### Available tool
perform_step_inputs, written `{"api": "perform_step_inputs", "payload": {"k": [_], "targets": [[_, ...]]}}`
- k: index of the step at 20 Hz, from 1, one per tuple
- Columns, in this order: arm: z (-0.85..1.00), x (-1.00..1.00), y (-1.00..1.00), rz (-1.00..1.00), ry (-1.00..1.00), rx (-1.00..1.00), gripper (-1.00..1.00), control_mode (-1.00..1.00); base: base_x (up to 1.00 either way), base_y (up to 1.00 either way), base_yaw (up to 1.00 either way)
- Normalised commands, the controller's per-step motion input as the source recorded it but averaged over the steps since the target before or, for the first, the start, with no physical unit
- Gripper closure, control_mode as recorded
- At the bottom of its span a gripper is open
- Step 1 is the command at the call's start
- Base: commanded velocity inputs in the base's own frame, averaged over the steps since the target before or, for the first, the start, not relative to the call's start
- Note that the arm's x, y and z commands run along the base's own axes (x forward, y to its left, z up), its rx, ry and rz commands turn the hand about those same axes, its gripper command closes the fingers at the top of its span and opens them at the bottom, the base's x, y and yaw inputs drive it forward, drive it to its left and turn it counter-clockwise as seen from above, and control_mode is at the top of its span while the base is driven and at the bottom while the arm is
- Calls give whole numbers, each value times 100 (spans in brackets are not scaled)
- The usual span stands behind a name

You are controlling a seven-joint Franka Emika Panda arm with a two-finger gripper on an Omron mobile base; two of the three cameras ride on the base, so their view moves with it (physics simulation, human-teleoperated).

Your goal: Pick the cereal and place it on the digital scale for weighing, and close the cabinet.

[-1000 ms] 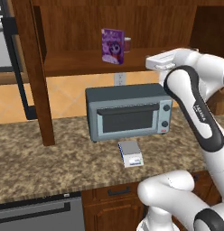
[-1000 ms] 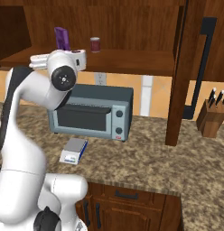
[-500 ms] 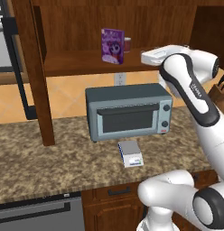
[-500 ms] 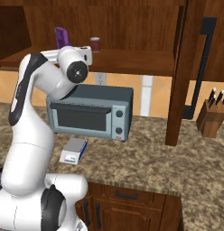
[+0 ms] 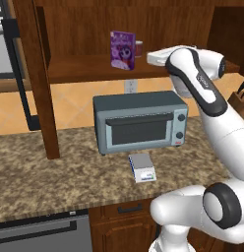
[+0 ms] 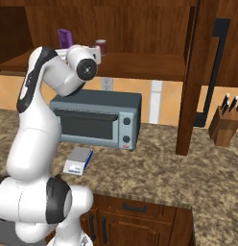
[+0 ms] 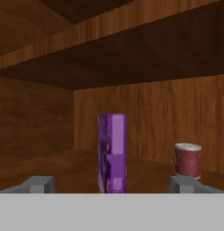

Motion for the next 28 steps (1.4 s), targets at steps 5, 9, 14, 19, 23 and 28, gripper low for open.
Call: {"api": "perform_step_inputs", "payload": {"k": [5,9,14,19,23,28], "targets": [[14,40,10,0,4,0,-100,-100,0,0,0],[5,39,36,0,4,0,-100,-100,0,0,0],[0,29,18,5,6,0,-100,-100,0,0,0],[0,17,19,6,1,0,-100,-100,0,0,0],[0,15,3,3,2,0,-100,-100,0,0,0],[0,5,1,1,3,0,-100,-100,0,0,0]]}}
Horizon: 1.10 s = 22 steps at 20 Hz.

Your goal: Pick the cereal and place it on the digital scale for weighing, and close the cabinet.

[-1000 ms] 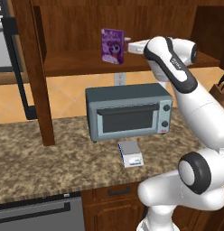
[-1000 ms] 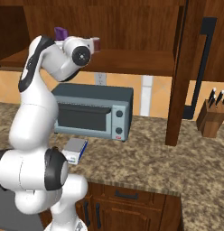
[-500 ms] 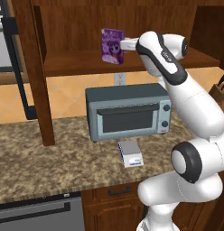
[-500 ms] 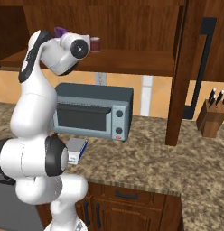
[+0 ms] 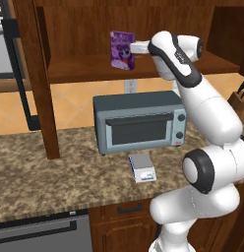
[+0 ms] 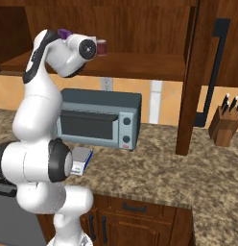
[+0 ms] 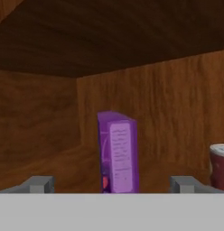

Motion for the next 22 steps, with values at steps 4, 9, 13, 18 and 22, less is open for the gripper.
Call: {"api": "perform_step_inputs", "payload": {"k": [4,9,13,18,22], "targets": [[0,23,20,0,0,-4,-100,-100,0,0,0],[0,31,22,0,0,-4,-100,-100,0,0,0],[0,26,8,0,0,-1,-100,-100,0,0,0],[0,19,21,0,2,-3,100,-100,0,0,0],[0,1,23,0,1,-4,100,-100,0,0,0]]}}
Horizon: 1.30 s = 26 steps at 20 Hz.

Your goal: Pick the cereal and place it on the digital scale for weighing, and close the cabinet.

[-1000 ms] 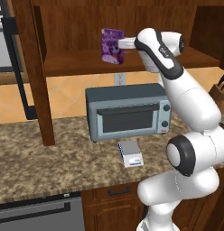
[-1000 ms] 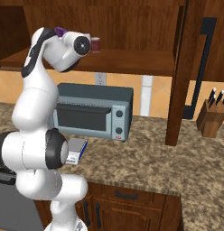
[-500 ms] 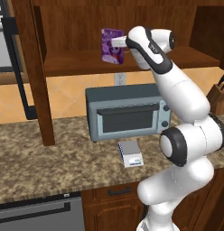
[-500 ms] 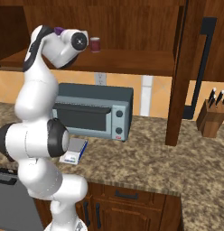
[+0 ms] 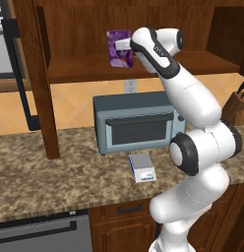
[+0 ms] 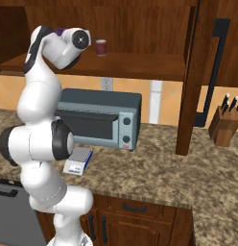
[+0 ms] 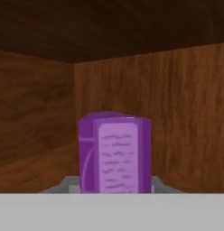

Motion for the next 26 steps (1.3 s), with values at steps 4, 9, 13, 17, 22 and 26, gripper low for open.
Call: {"api": "perform_step_inputs", "payload": {"k": [4,9,13,17,22,26], "targets": [[0,-47,3,0,-5,-1,100,-100,0,0,0],[0,-78,0,0,-15,0,100,-100,0,0,0],[0,-99,1,0,-21,0,100,-100,0,0,0],[0,-100,1,0,-23,0,100,-100,0,0,0],[0,-100,0,0,-14,1,100,-100,0,0,0],[1,-100,-7,0,3,2,100,-100,0,0,0]]}}
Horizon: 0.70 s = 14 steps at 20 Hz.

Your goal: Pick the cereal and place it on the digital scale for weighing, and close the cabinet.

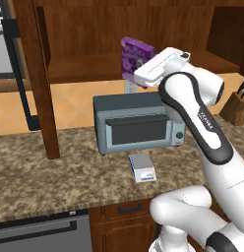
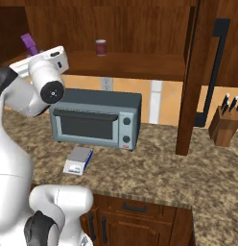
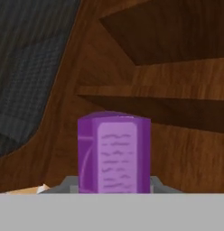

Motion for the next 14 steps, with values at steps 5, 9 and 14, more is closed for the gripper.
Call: {"api": "perform_step_inputs", "payload": {"k": [5,9,14], "targets": [[1,-95,-47,3,15,1,100,-100,0,0,0],[-37,-32,-70,6,19,0,100,-100,0,0,0],[-54,-5,-49,21,14,0,100,-100,0,0,0]]}}
